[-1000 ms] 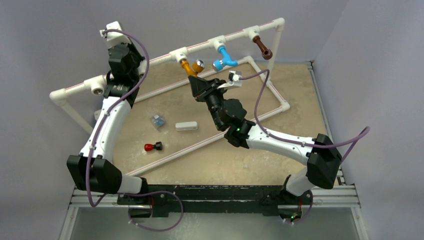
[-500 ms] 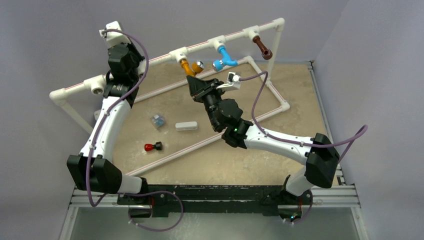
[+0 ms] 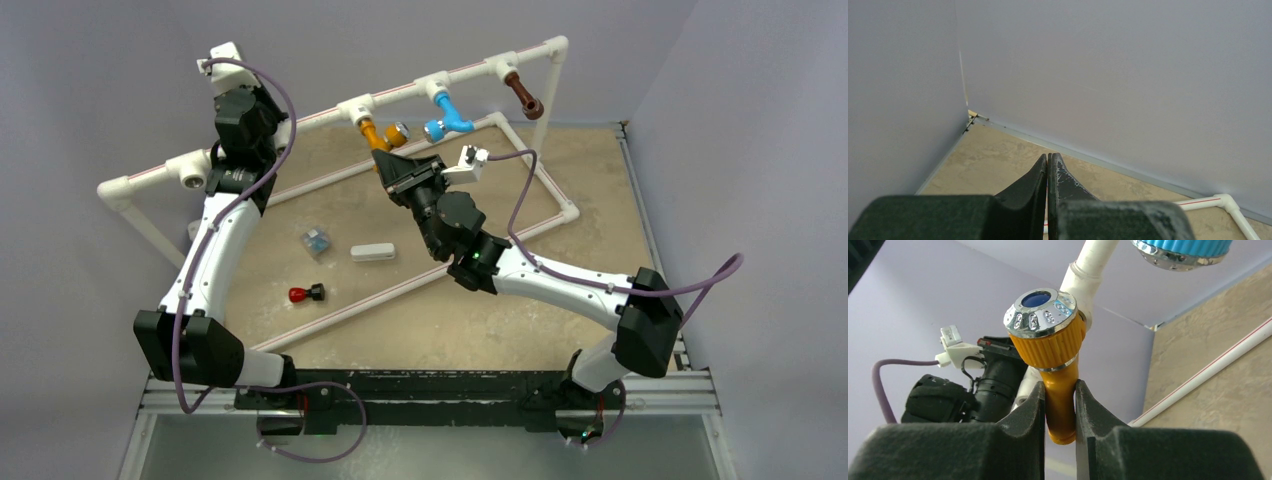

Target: Install the water faucets

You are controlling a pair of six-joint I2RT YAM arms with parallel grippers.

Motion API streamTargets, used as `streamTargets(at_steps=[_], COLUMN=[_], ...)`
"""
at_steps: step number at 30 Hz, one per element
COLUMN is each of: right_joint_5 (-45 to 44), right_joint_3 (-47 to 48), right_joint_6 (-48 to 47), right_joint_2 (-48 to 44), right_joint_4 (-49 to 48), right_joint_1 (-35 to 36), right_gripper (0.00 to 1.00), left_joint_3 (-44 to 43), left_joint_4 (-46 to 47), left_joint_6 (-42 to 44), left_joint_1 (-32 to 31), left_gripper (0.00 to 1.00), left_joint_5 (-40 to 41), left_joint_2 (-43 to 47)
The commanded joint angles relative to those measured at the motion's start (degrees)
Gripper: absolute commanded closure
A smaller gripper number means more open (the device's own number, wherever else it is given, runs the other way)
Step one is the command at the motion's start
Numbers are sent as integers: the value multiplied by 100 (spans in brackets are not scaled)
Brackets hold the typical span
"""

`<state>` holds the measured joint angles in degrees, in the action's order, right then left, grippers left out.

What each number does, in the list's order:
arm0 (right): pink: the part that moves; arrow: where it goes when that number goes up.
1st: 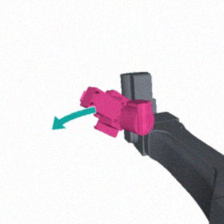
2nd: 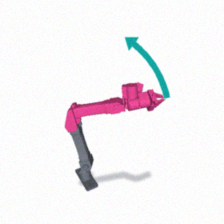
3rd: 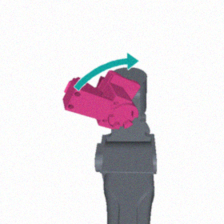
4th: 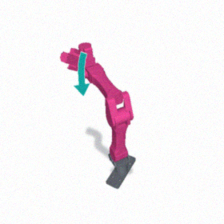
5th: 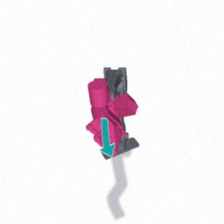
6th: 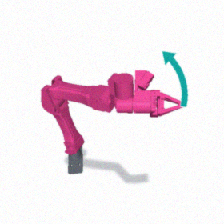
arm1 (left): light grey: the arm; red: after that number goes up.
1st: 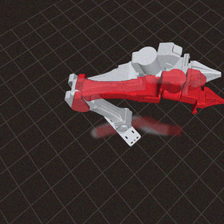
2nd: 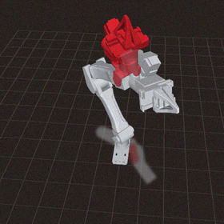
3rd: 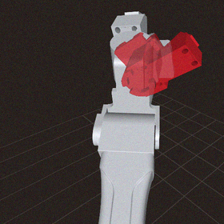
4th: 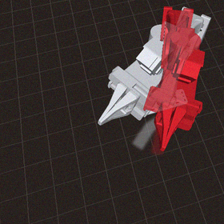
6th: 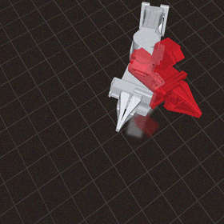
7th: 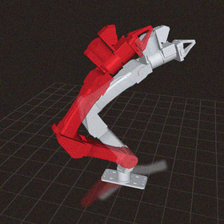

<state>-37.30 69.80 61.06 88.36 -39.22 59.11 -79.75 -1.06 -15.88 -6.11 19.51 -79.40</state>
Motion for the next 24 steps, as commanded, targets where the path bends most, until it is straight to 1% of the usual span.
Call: streamTargets(at_steps=[1,6,11,13,16,21,24], right_joint_5=[1293,1578,1557,1514,1429,1256,1133], right_joint_3=[532,476,475,465,435,403,367], right_joint_6=[1601,2152,2139,2079,1938,1574,1356], right_joint_2=[329,349,324,314,290,248,218], right_joint_4=[-217,-310,-301,-267,-234,-169,-142], right_joint_1=[-53,-98,-105,-104,-106,-102,-106], right_gripper=[100,100,100,94,87,68,59], left_joint_3=[275,275,275,275,275,275,274], left_joint_4=[-1555,-1556,-1556,-1563,-1556,-1562,-1555], left_joint_6=[-56,-62,-60,-73,-73,-73,-73], left_joint_1=[-277,-277,-277,-277,-277,-277,-277], left_gripper=[100,100,100,100,100,100,100], left_joint_5=[-685,-694,-706,-720,-720,-729,-729], left_joint_2=[58,56,56,56,56,49,49])
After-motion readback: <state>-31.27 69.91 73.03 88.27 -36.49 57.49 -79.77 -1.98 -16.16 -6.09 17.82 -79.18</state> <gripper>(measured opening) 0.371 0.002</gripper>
